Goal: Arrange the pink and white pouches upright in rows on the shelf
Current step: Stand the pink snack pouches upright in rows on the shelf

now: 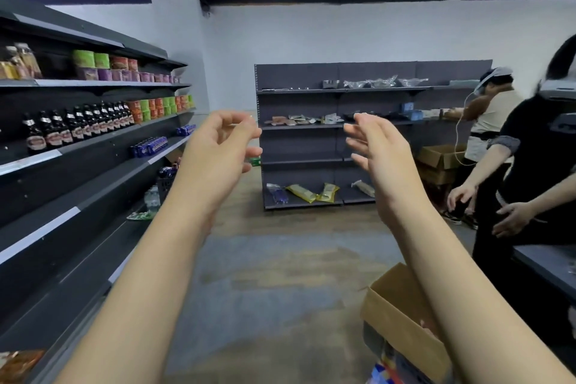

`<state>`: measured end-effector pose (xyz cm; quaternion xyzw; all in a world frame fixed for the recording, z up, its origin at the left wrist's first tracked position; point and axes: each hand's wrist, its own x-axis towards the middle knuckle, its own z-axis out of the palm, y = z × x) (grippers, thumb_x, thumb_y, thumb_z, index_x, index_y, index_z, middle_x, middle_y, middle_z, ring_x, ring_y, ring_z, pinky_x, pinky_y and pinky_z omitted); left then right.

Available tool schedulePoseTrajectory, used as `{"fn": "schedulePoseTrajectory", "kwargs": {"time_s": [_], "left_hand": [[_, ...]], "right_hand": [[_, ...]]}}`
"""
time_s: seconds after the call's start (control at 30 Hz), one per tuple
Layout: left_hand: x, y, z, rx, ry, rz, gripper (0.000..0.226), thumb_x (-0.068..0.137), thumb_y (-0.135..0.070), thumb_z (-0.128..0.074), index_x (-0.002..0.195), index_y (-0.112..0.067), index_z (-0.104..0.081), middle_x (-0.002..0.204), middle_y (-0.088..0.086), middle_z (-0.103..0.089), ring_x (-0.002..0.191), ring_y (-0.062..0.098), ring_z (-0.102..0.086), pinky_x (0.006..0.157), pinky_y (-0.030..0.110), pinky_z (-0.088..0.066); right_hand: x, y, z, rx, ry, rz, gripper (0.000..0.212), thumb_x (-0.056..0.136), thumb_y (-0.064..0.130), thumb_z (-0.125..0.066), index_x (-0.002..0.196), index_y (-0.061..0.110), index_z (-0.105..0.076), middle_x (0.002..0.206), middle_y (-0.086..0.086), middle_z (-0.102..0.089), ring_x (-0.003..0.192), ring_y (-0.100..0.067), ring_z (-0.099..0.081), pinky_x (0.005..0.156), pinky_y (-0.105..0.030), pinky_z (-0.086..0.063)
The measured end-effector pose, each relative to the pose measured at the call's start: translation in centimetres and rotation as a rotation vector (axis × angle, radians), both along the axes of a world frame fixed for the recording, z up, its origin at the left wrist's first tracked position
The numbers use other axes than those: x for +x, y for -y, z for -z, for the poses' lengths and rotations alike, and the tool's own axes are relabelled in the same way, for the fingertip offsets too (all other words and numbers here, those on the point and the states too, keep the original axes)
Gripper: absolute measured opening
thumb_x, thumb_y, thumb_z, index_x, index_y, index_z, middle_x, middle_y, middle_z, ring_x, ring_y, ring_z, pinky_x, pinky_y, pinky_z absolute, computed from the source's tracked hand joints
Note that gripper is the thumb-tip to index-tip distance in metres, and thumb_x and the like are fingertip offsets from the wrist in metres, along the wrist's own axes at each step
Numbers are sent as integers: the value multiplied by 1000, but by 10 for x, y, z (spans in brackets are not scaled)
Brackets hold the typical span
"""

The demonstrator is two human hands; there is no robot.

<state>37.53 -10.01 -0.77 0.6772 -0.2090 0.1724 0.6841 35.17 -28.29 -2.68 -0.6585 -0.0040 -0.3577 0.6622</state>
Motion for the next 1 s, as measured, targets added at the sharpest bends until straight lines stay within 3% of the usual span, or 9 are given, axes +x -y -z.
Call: {"fn": "schedulePoseTrajectory", "kwargs": {"time_s": [0.13,0.37,0.57,0.73,0.87,1.0], "left_hand": [[53,16,5,2,-12,-19,8,93,-25,-51,88,-29,-56,92,-6,-65,75,11,-61,71,26,-48],[168,39,22,9,-34,-14,10,94,-25,-50,87,-30,-56,94,-6,-65,71,8,-62,72,27,-48],[291,54,25,-24,-31,29,10,94,-25,-51,86,-30,-55,95,-5,-66,74,11,-63,67,24,-48],[405,62,8,-26,-9,48,12,93,-26,-51,85,-31,-56,96,-5,-66,75,12,-64,67,24,-48],[488,70,-5,-29,3,77,12,94,-24,-50,86,-31,-57,97,-5,-67,77,12,-64,74,31,-51],[558,83,0,-26,-17,105,13,94,-23,-50,85,-31,-56,92,-7,-67,75,11,-63,67,25,-48]], "right_hand": [[63,12,1,-39,-23,-25,13,95,33,-48,87,34,-58,102,9,-64,103,-10,-60,101,-34,-45],[175,37,8,-84,-50,-12,9,95,32,-50,90,34,-58,112,3,-65,107,-12,-59,99,-32,-46],[288,50,7,-93,-40,38,11,94,30,-51,103,30,-58,114,4,-65,103,-10,-59,88,-25,-46],[396,51,-18,-85,1,64,8,94,31,-51,93,33,-58,112,5,-66,105,-8,-60,96,-28,-45],[474,58,-26,-92,32,84,9,94,32,-51,90,34,-58,109,6,-66,100,-7,-59,93,-26,-45],[540,70,-20,-59,-1,103,11,94,33,-50,87,33,-58,105,9,-66,95,-3,-61,87,-22,-44]]}}
